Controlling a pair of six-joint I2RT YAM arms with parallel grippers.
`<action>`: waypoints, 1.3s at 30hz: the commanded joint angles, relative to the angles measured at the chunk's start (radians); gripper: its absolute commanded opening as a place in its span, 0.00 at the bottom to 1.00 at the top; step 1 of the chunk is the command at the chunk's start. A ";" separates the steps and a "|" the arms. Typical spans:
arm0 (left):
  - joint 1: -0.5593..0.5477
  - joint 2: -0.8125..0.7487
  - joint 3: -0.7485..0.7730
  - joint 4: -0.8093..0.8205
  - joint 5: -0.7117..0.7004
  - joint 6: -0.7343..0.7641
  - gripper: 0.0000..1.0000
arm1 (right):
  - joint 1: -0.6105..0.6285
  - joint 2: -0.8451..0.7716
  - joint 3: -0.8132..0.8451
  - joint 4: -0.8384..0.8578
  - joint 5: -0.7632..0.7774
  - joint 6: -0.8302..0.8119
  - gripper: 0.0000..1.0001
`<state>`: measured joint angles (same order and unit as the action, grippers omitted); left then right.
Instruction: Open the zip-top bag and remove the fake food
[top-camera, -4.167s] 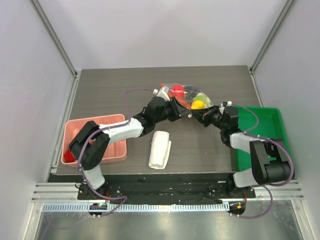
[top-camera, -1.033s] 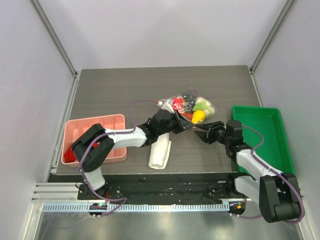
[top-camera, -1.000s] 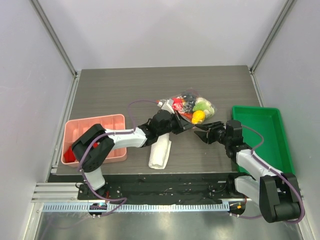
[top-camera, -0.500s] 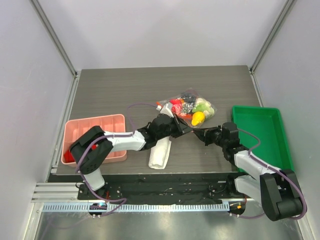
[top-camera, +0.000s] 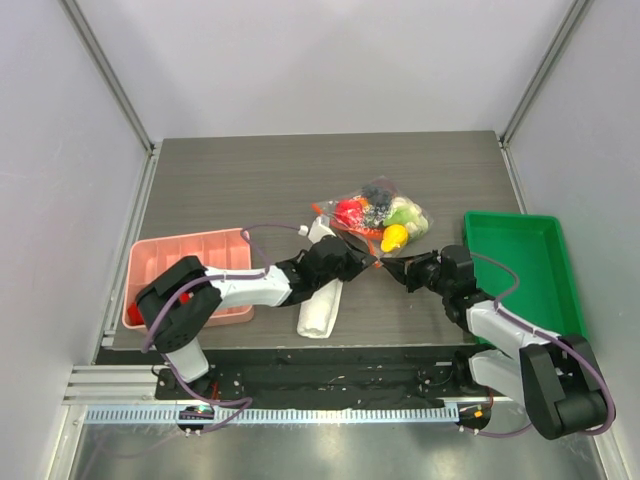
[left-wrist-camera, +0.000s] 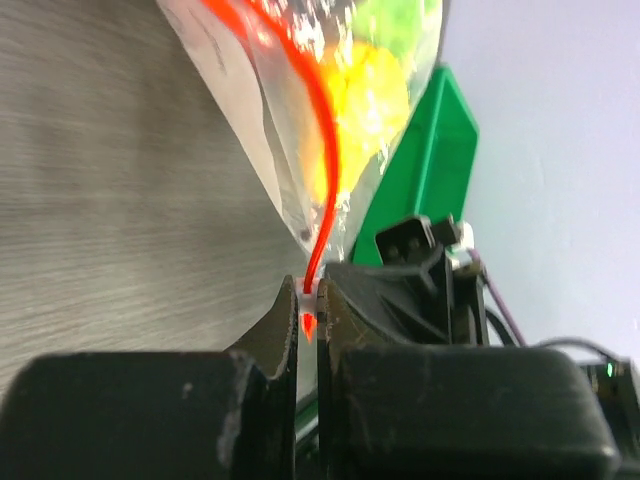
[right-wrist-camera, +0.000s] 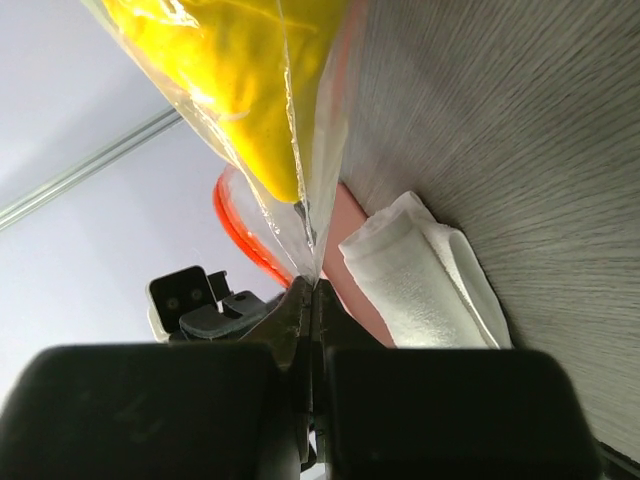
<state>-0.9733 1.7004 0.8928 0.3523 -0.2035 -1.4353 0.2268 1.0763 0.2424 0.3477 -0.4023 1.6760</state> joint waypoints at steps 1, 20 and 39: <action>0.044 -0.062 0.043 -0.199 -0.266 -0.034 0.00 | -0.007 -0.053 0.003 0.044 0.034 -0.039 0.01; 0.412 -0.249 -0.077 -0.312 -0.125 0.289 0.00 | -0.144 0.112 0.196 -0.021 -0.073 -0.291 0.01; 0.292 -0.475 0.026 -0.349 0.220 1.156 0.50 | -0.159 0.746 1.058 -0.633 -0.334 -1.030 0.01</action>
<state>-0.6411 1.1648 0.8009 -0.0608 -0.1928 -0.6151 0.0601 1.7340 1.1442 -0.0517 -0.6575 0.8909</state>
